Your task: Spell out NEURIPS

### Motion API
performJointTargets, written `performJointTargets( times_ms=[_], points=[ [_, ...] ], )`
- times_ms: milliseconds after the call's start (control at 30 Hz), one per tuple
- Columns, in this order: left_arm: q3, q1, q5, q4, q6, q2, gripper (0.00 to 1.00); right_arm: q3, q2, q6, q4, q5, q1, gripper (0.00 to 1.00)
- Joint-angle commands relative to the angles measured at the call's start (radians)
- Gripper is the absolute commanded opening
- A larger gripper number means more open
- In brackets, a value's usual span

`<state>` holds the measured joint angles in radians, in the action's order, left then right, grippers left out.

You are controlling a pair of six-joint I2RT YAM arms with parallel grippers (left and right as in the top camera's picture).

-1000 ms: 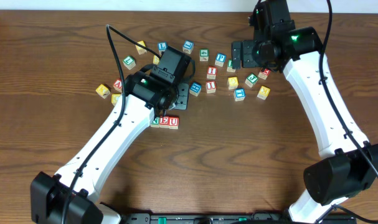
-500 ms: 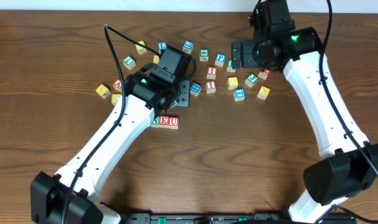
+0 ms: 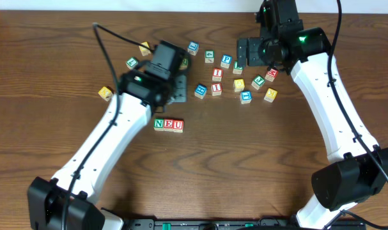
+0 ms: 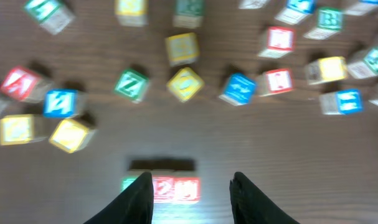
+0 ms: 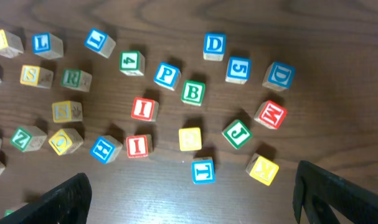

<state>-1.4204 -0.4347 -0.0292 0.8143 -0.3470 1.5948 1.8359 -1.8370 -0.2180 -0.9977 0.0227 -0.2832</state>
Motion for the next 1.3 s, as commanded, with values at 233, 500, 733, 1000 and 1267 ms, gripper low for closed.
performJointTargets(
  times_ms=[233, 500, 733, 1000, 1267],
  points=[
    [-0.182, 0.178, -0.009, 0.198, 0.104, -0.023, 0.40, 0.017, 0.013, 0.002, 0.076, -0.074, -0.012, 0.99],
    [-0.188, 0.346, -0.009, 0.241, 0.104, -0.037, 0.40, 0.018, 0.011, -0.022, 0.137, -0.172, -0.052, 0.94],
    [-0.188, 0.403, -0.009, 0.254, 0.111, -0.037, 0.40, 0.090, -0.024, -0.085, 0.111, -0.178, -0.089, 0.91],
    [-0.188, 0.404, -0.011, 0.273, 0.134, -0.037, 0.40, 0.415, -0.264, -0.101, -0.011, -0.179, -0.134, 0.87],
    [-0.188, 0.404, -0.036, 0.278, 0.133, -0.037, 0.40, 0.722, -0.576, -0.172, -0.056, -0.178, -0.198, 0.85]
  ],
)
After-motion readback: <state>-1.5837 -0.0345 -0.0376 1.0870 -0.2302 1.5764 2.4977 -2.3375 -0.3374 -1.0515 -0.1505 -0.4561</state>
